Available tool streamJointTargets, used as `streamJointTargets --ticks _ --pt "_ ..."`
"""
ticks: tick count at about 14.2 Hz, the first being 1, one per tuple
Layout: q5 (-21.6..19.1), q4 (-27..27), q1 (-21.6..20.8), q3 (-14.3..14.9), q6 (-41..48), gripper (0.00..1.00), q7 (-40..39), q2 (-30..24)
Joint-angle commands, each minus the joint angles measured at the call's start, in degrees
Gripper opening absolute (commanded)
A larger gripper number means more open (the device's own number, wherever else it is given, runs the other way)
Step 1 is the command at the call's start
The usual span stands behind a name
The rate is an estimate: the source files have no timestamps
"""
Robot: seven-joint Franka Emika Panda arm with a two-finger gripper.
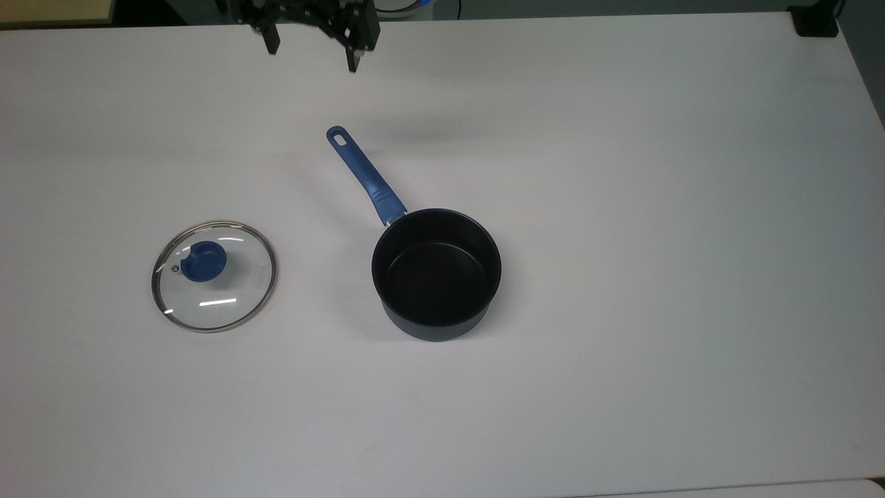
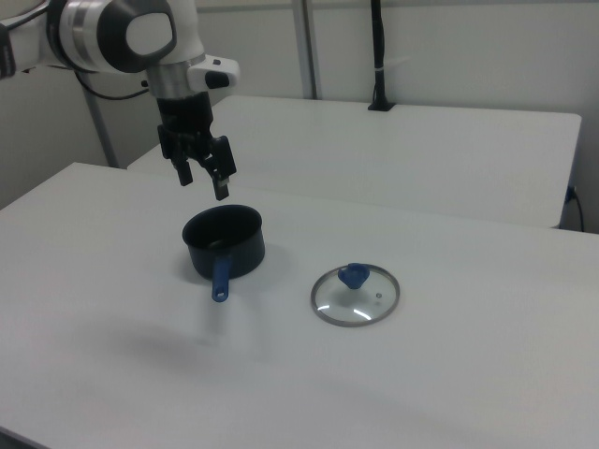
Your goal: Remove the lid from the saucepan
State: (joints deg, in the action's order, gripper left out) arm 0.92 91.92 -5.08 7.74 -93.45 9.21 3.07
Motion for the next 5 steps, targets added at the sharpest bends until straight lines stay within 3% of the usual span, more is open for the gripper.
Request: streamJointTargets --ticks 1,5 --pt "-0.5 2.7 -0.1 1.1 0.6 1.00 -3.9 -2.3" --pt "-0.4 2.6 0.1 1.6 1.0 1.00 -4.5 -2.2"
